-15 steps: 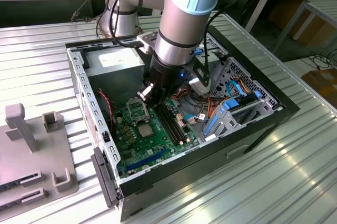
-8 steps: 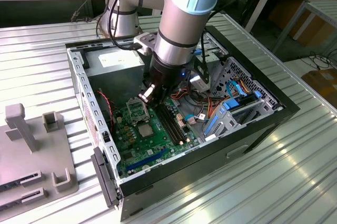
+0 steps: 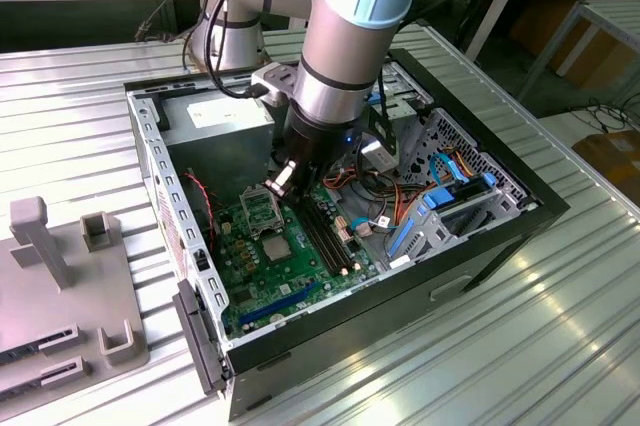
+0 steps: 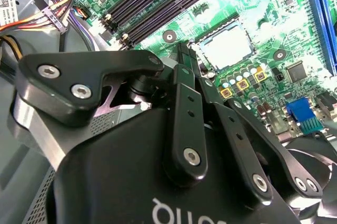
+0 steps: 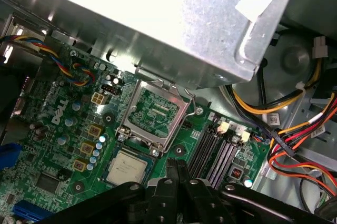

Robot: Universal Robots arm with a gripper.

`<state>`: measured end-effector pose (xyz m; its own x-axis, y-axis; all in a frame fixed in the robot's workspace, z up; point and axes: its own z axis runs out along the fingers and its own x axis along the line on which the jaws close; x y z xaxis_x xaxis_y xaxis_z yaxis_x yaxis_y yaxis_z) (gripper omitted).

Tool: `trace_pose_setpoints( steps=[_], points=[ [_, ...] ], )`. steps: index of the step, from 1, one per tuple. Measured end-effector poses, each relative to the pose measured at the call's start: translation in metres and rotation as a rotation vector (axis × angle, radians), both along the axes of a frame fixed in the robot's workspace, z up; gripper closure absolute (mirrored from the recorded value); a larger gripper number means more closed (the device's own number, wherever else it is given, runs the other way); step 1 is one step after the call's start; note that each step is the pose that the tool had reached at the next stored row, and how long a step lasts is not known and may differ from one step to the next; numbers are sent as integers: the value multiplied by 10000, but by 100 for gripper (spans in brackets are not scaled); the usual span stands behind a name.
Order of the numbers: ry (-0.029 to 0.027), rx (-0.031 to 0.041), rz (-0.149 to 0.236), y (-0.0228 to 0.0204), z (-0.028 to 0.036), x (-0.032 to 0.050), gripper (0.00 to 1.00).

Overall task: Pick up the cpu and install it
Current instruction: 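Close the cpu cover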

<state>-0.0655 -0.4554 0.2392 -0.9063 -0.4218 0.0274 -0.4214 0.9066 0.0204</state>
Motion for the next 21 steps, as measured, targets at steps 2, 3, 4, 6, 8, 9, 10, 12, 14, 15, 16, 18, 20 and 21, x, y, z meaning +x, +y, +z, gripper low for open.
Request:
trace_pose_setpoints(
  steps=[2, 3, 4, 6, 8, 9, 10, 12, 14, 15, 16, 18, 20, 21],
  points=[
    [0, 0, 0, 0, 0, 0, 89],
    [0, 0, 0, 0, 0, 0, 89],
    [0, -1, 1, 0, 0, 0, 89],
    [-1, 2, 4, 2, -1, 0, 89],
    [0, 30, 40, 16, 0, 0, 89],
    [0, 51, 63, 27, -1, 0, 89],
    [-1, 53, 91, 43, -1, 0, 89],
    [-1, 57, 137, 74, -2, 1, 89],
    [-1, 58, 175, 106, -2, 3, 89],
    [-1, 58, 189, 124, -2, 6, 89],
    [0, 57, 204, 143, -1, 10, 89],
    [-4, 55, 264, 177, -1, 16, 89],
    [-58, 58, 384, 183, -1, 16, 89],
    [-99, 63, 482, 183, -2, 16, 89]
  ],
)
